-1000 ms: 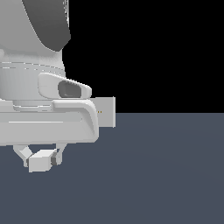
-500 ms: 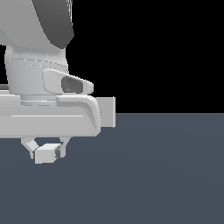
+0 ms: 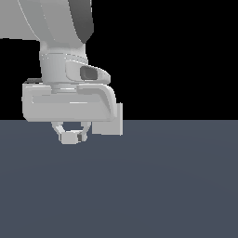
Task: Plug the charger into the wall socket.
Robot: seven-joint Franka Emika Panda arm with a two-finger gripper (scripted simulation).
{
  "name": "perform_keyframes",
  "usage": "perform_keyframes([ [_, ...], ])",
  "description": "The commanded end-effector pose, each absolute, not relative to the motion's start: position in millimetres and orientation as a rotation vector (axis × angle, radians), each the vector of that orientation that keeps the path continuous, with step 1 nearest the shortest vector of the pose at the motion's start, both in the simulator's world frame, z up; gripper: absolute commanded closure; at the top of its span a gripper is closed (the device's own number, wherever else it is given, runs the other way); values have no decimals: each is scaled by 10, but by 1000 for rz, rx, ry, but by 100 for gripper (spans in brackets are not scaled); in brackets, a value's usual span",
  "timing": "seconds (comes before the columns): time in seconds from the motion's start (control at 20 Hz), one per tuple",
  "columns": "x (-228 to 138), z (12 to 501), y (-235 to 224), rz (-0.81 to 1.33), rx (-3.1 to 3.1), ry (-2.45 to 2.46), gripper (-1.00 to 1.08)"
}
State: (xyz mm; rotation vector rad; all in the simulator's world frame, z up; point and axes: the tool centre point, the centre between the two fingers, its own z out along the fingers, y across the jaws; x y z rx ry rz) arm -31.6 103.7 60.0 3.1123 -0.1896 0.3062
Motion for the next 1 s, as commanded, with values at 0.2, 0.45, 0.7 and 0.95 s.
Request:
perform_keyframes([
  [0.2, 8, 870, 822, 303, 3073, -423, 108],
  [0.45, 140, 982, 704, 300, 3050, -525, 108],
  [0.7, 181, 1016, 661, 299, 3041, -557, 108],
  [0.95, 167, 1000, 671, 299, 3044, -547, 108],
])
